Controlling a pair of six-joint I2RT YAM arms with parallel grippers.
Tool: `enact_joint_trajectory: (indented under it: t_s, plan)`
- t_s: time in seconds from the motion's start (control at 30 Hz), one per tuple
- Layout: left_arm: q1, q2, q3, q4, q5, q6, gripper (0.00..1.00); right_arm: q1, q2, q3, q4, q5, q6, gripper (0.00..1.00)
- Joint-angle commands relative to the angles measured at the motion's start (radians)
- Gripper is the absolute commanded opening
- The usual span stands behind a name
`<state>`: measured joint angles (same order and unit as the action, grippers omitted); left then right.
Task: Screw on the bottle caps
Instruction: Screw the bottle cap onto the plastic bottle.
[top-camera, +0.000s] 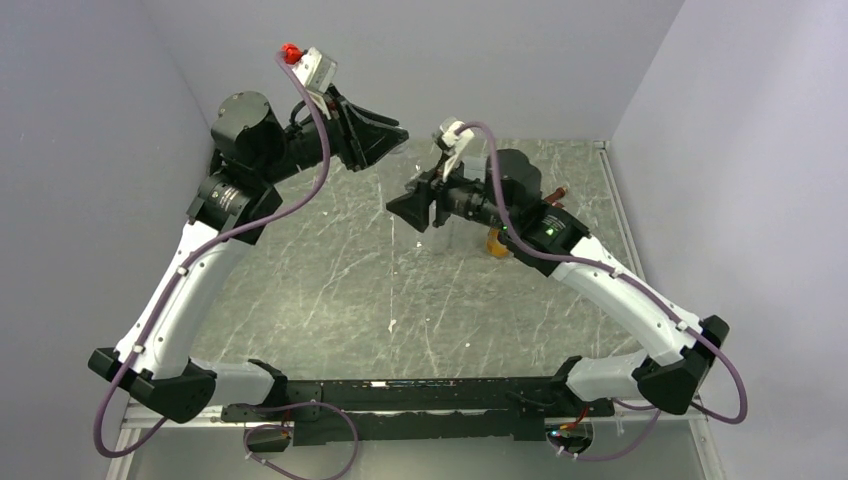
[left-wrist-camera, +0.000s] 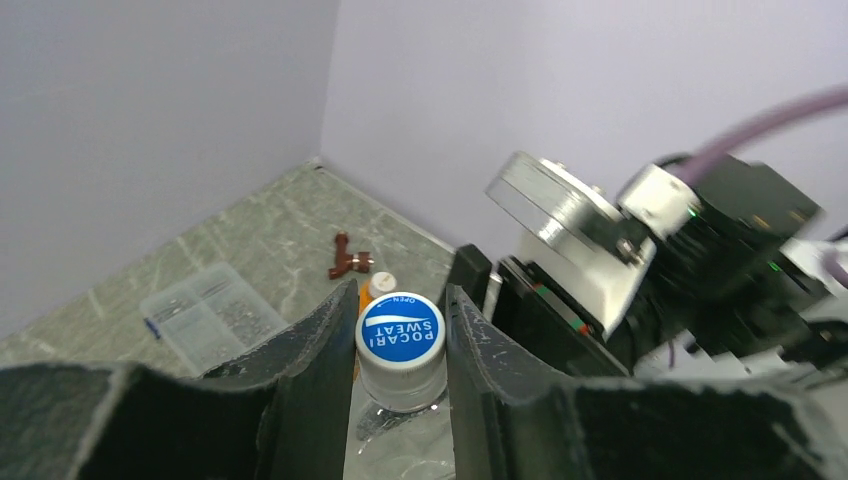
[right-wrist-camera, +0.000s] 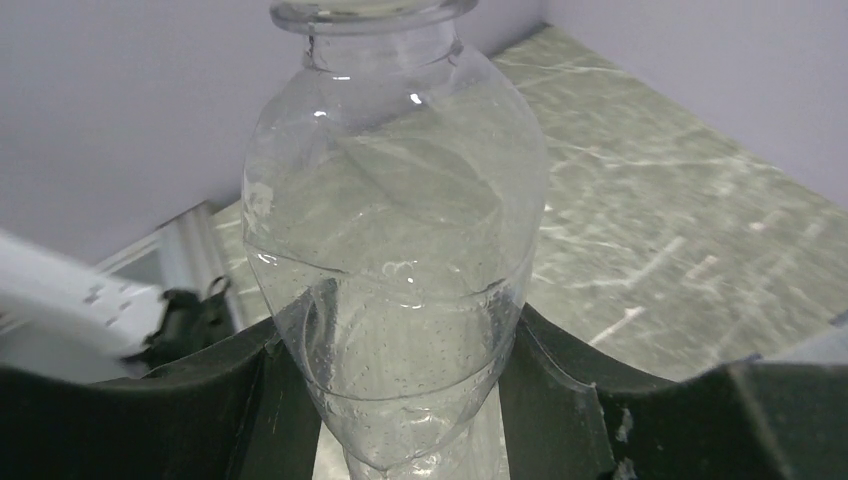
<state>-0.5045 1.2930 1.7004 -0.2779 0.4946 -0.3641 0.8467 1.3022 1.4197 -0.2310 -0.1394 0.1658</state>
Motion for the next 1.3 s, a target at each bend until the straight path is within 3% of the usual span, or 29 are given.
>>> enact_joint_trajectory:
  t_s: [0.0, 0.13, 0.4, 0.77, 0.9, 1.0, 1.1, 1.2, 1.27]
  plan:
    - [-0.003, -0.039, -0.011, 0.048, 0.229, -0.026, 0.05, -0.104, -0.099, -0.029, 0.221, -0.449, 0.085, 0.29]
    - [-0.003, -0.060, -0.033, 0.123, 0.384, -0.061, 0.03, -0.140, -0.123, -0.060, 0.337, -0.665, 0.143, 0.28]
    - [-0.003, -0.075, -0.069, 0.269, 0.621, -0.170, 0.02, -0.147, -0.113, -0.046, 0.474, -0.920, 0.257, 0.28]
    - [-0.003, -0.073, -0.085, 0.417, 0.768, -0.304, 0.03, -0.147, -0.105, -0.018, 0.490, -1.022, 0.289, 0.29]
    - [-0.003, -0.067, -0.048, 0.328, 0.747, -0.239, 0.09, -0.146, -0.110, -0.012, 0.424, -1.005, 0.243, 0.30]
    - [-0.003, -0.071, -0.009, 0.187, 0.665, -0.140, 0.19, -0.147, -0.113, -0.001, 0.357, -0.976, 0.190, 0.30]
    - [-0.003, -0.083, 0.022, 0.062, 0.519, -0.058, 0.49, -0.147, -0.119, 0.011, 0.284, -0.940, 0.137, 0.30]
    - [-0.003, -0.094, 0.063, -0.028, 0.358, 0.012, 0.86, -0.147, -0.128, 0.011, 0.228, -0.892, 0.092, 0.31]
    - [-0.002, -0.100, 0.096, -0.066, 0.264, 0.053, 0.98, -0.147, -0.138, 0.005, 0.187, -0.856, 0.069, 0.32]
